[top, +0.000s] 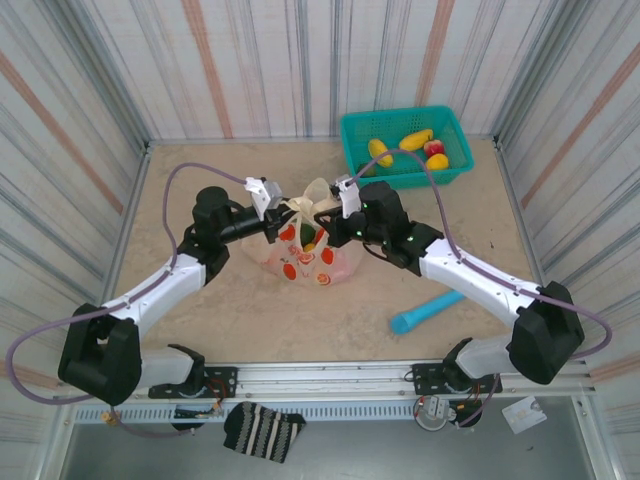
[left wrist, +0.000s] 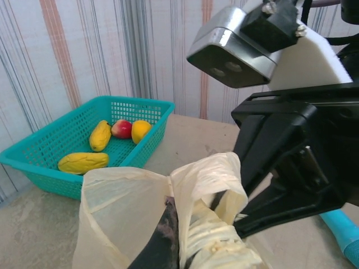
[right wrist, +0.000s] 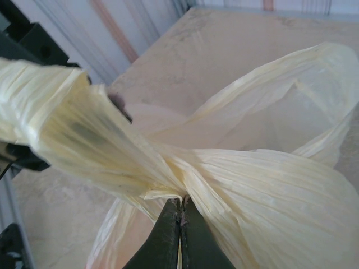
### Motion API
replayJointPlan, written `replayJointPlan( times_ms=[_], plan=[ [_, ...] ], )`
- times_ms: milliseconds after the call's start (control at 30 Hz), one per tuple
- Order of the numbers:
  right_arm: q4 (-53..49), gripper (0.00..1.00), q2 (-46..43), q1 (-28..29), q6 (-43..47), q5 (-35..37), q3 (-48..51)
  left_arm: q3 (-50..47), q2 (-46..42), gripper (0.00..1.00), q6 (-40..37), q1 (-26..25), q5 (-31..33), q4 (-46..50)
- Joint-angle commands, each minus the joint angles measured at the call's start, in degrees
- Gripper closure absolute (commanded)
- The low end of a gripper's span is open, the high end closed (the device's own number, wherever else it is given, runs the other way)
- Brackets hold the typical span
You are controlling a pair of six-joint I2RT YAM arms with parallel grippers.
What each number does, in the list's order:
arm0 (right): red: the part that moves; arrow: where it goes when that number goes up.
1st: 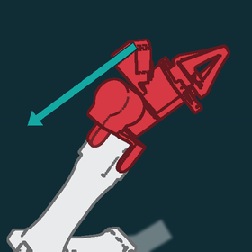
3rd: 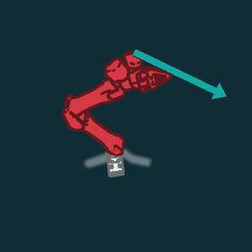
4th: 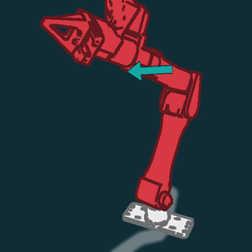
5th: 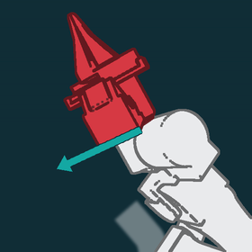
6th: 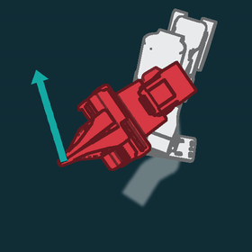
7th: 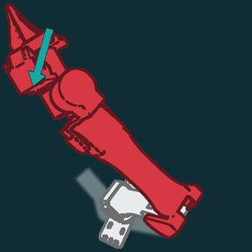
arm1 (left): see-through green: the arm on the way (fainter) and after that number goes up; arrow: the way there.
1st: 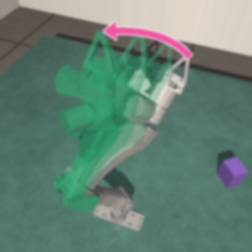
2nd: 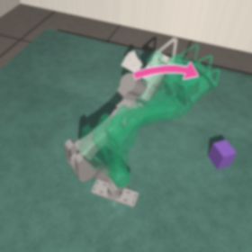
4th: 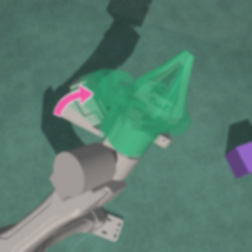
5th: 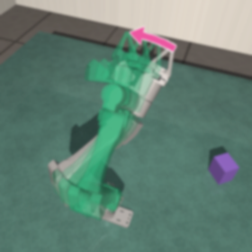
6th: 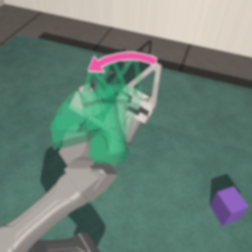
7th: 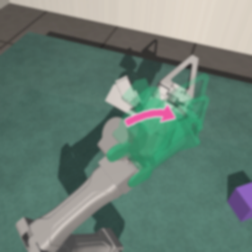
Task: Place the fake fruits into the plastic bag and tie a complex knot
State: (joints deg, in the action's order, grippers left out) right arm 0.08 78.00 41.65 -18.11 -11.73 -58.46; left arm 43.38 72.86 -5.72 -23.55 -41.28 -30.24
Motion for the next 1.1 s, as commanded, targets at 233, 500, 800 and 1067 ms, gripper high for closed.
replayJointPlan(
  times_ms=[233, 500, 800, 1067],
  plan=[
    [4.05, 1.00, 1.63, -2.16, -3.77, 2.60, 1.07, 1.38, 0.47, 0.79, -0.42, 0.43, -1.35, 1.85],
    [4.84, 1.00, 1.64, -3.10, -5.25, -1.76, 1.33, -0.36, -0.33, 0.76, 1.08, 1.67, -0.65, -1.83],
    [4.99, 1.00, 3.18, -4.30, -7.02, -5.31, 0.31, -2.09, -0.02, 0.81, 3.20, 3.03, -7.20, -8.16],
    [3.92, 1.00, 5.01, -4.13, -7.20, -6.77, -2.08, -0.93, 1.24, 0.68, 2.99, 2.90, -10.40, -7.01]
  ],
)
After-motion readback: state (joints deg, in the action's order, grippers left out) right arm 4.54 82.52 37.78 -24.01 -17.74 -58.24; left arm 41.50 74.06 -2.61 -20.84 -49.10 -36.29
